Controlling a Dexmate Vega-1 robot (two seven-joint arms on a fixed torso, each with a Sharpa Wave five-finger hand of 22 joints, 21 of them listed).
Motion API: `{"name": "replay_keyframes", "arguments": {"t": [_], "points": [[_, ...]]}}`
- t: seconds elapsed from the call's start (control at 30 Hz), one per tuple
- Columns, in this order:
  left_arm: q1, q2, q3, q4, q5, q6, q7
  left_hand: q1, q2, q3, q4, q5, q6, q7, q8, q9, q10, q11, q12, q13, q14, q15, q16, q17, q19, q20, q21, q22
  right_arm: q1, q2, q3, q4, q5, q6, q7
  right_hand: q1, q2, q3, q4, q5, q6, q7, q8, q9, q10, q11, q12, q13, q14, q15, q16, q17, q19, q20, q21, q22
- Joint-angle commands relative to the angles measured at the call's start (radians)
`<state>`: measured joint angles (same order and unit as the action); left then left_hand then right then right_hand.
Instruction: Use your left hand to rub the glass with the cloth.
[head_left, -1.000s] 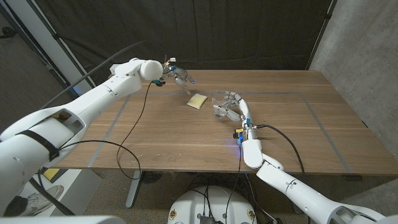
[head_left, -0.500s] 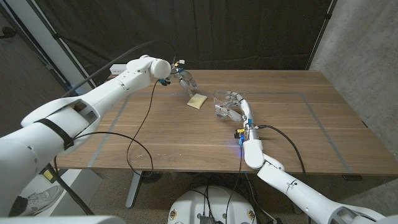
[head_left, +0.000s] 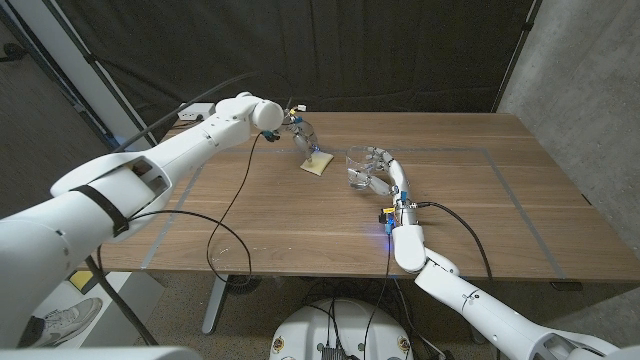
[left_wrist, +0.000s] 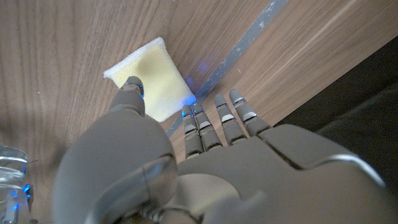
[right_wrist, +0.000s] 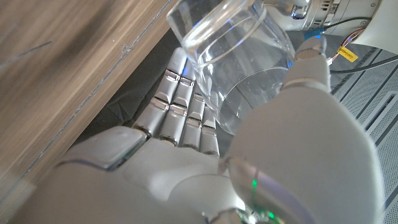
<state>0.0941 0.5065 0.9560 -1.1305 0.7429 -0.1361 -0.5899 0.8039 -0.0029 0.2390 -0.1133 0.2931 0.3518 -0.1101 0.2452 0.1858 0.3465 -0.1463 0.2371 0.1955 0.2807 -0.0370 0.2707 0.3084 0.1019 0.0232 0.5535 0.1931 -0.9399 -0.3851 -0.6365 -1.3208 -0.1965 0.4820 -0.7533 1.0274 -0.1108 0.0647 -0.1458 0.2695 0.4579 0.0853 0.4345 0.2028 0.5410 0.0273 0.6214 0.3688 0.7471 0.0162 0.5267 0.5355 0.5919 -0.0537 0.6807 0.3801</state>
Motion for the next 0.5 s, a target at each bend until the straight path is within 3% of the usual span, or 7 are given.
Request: {"name": "replay_keyframes", "arguments": {"t": [0.03, 0.17, 0.3, 0.5], "points": [[0.005, -0.022, 0.036, 0.014, 0.039, -0.003, -0.001, -0.003, 0.007, -0.003, 0.006, 0.006, 0.001, 0.012, -0.006, 0.002, -0.002, 0.002, -0.006, 0.001, 0.012, -0.076, 0.008, 0.004, 0.013, -0.003, 0.007, 0.006, -0.003, -0.001, 0.002, 0.003, 0.005, 0.009, 0.000, 0.199, 0.205, 0.011, 0.011, -0.004, 0.180, -0.169, 0.002, 0.001, 0.118, -0.110, 0.002, 0.004, 0.102, -0.256, 0.013, 0.064, -0.007, -0.085, 0.007, 0.003], [0.019, -0.021, 0.032, 0.007, 0.041, 0.007, 0.012, -0.027, 0.028, -0.014, 0.029, 0.000, -0.075, 0.017, -0.046, 0.000, -0.056, 0.000, -0.035, -0.001, 0.002, -0.076, 0.002, 0.011, 0.007, -0.009, 0.006, 0.007, -0.006, -0.001, 0.003, 0.001, 0.005, 0.009, -0.001, 0.200, 0.205, 0.011, 0.011, -0.006, 0.181, -0.169, 0.001, 0.002, 0.120, -0.108, 0.002, 0.005, 0.102, -0.256, 0.012, 0.066, -0.007, -0.085, 0.011, 0.002], [0.041, -0.012, 0.027, -0.011, 0.048, 0.015, 0.041, -0.035, 0.029, -0.021, 0.035, -0.003, -0.113, 0.022, -0.059, -0.001, -0.075, 0.005, -0.043, -0.001, -0.001, -0.076, 0.001, 0.013, 0.005, -0.011, 0.006, 0.007, -0.008, -0.002, 0.003, 0.000, 0.008, 0.009, 0.001, 0.200, 0.206, 0.011, 0.011, -0.008, 0.180, -0.169, 0.000, 0.002, 0.119, -0.108, 0.002, 0.007, 0.102, -0.256, 0.012, 0.069, -0.009, -0.085, 0.014, 0.002], [0.105, 0.025, 0.016, -0.088, 0.105, 0.059, 0.140, -0.033, 0.023, -0.030, 0.034, -0.005, -0.070, 0.035, -0.038, -0.001, -0.037, 0.005, -0.032, -0.001, 0.035, -0.082, 0.015, 0.014, 0.022, -0.015, 0.012, 0.006, -0.010, -0.005, 0.004, -0.001, 0.008, 0.012, 0.003, 0.201, 0.206, 0.011, 0.011, -0.010, 0.182, -0.170, -0.001, 0.002, 0.120, -0.108, 0.001, 0.009, 0.101, -0.256, 0.010, 0.072, -0.010, -0.085, 0.018, 0.001]]}}
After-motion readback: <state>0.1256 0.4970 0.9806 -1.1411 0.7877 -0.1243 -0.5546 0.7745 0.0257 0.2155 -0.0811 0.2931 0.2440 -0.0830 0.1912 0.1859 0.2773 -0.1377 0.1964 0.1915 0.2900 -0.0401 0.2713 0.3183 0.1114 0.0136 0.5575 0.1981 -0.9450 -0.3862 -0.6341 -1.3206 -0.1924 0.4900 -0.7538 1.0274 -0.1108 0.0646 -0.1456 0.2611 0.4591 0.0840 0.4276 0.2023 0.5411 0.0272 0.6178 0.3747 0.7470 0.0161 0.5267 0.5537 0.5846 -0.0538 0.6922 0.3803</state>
